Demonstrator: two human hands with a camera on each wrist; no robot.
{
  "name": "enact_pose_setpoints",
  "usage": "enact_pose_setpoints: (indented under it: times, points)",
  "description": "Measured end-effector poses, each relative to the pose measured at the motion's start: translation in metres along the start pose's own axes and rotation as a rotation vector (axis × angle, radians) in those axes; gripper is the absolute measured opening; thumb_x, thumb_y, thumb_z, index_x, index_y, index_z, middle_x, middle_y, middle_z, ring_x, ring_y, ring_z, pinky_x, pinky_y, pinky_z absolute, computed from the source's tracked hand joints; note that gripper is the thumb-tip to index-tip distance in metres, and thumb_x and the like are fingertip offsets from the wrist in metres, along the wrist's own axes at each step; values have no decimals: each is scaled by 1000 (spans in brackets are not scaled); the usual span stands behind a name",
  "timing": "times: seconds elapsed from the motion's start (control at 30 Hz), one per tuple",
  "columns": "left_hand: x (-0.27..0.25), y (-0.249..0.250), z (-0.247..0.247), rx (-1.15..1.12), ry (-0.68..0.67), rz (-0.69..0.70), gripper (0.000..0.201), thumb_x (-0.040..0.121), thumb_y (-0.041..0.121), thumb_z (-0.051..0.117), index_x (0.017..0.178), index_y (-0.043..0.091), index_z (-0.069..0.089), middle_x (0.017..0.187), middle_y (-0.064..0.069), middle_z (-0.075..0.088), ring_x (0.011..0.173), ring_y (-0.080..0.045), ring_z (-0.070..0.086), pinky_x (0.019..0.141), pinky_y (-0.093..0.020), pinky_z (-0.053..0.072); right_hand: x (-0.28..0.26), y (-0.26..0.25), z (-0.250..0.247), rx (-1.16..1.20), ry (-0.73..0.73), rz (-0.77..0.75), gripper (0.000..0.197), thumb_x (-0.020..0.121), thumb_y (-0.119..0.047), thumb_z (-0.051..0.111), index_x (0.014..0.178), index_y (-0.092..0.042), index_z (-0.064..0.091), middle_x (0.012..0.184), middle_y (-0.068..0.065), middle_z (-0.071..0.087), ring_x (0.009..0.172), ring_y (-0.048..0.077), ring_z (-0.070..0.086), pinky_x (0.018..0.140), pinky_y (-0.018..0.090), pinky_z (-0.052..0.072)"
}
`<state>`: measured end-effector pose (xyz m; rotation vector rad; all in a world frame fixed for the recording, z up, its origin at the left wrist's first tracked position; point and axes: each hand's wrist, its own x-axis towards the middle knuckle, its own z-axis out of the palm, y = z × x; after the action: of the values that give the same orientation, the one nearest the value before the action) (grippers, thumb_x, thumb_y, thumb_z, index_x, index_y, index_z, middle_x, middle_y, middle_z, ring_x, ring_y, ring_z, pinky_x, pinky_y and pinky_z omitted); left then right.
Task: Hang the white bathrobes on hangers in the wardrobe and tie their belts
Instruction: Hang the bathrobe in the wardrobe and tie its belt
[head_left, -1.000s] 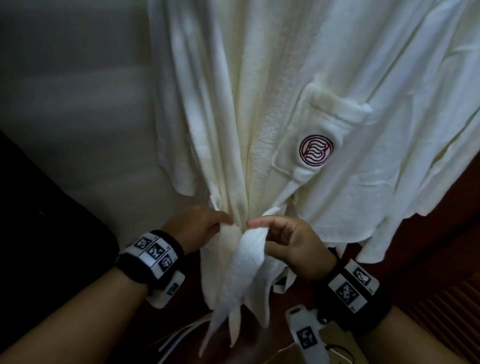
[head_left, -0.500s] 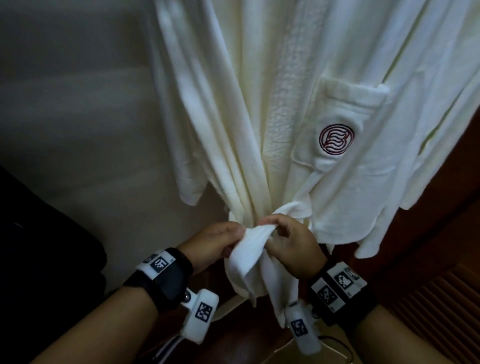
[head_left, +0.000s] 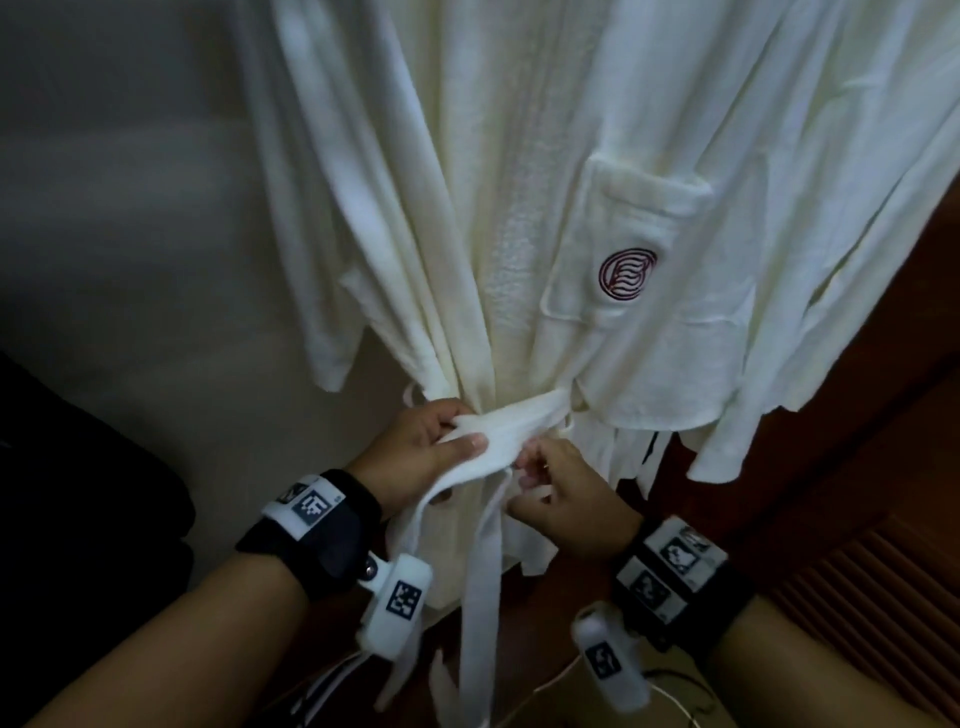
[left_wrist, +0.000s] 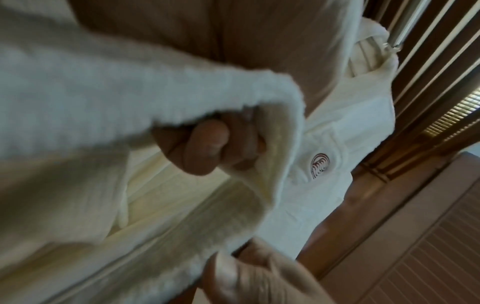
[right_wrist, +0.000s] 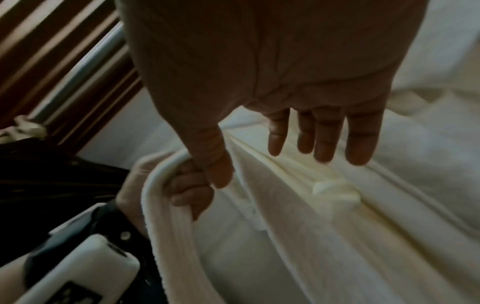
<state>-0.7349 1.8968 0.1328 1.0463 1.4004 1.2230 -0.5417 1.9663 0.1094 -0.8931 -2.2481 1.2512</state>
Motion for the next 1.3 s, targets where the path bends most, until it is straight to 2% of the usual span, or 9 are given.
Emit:
enact_pose_setpoints:
  times: [0.13, 0.27, 0.4, 0.6, 0.73, 0.87, 1.0, 1.17, 1.3]
  points:
    - [-2, 10, -8, 91, -99, 67, 25, 85, 19, 68, 103, 3, 64, 84, -8, 68, 72, -15, 64, 59, -23, 50, 8, 10, 18, 259, -157, 86, 70, 79, -31, 78, 138, -24, 42, 133, -16, 55, 123, -3, 50, 102, 22, 44]
    - [-3, 9, -30, 334, -50, 141, 21, 82, 31, 66, 95, 14, 67, 86, -1, 67, 81, -11, 61, 75, -27, 46, 16, 14, 20, 235, -72, 78, 29, 83, -12, 74, 111, -15, 66, 100, -2, 74, 91, 9, 69, 83, 36, 56]
    - [1, -2, -58, 686, 153, 104, 21, 79, 42, 59, 84, 22, 61, 82, 6, 63, 81, -14, 59, 71, -28, 42, 12, 10, -1, -24, -94, 108, 29, 72, -43, 82, 74, -18, 68, 66, -2, 67, 59, 8, 62, 60, 35, 51]
    - [4, -34, -59, 865, 323, 83, 12, 91, 26, 59, 97, 16, 62, 94, 0, 64, 85, -17, 57, 69, -23, 37, -2, -52, -32, 1, -548, -3, 32, 69, -33, 84, 90, -14, 70, 83, 8, 73, 74, 19, 70, 71, 38, 59]
    - [1, -42, -60, 884, 368, 24, 10, 92, 23, 55, 99, 18, 60, 90, -2, 63, 85, -24, 59, 70, -26, 40, 21, -82, -63, 743, -320, -94, 33, 60, -17, 82, 92, -13, 74, 64, 5, 61, 50, 13, 55, 48, 22, 48]
    - [-7, -49, -59, 910, 343, -21, 15, 94, 25, 52, 106, 20, 60, 100, -9, 68, 90, -28, 63, 73, -27, 45, 47, -126, -85, 937, -418, -244, 53, 74, -16, 78, 122, -4, 61, 83, 6, 65, 73, 18, 62, 67, 27, 53]
    - [-17, -50, -52, 962, 278, -35, 22, 96, 26, 48, 112, 15, 59, 105, -10, 67, 89, -27, 63, 75, -31, 49, 78, -176, -89, 927, -203, -475, 39, 84, 8, 53, 123, 3, 55, 95, 11, 69, 88, 22, 65, 83, 33, 53]
    - [-35, -44, -55, 836, 178, 48, 7, 93, 25, 56, 97, 25, 61, 92, 4, 66, 81, -12, 60, 68, -23, 43, 125, -201, -81, 329, 348, -743, 27, 85, -11, 69, 109, 1, 70, 103, 6, 71, 97, 15, 67, 91, 35, 53]
    - [-51, -32, -68, 803, 129, 109, 5, 91, 30, 60, 90, 35, 60, 88, 11, 66, 83, -2, 61, 75, -22, 46, 140, -152, -42, -308, 421, -801, 22, 85, -22, 62, 98, -8, 75, 98, 8, 71, 92, 26, 68, 80, 31, 52]
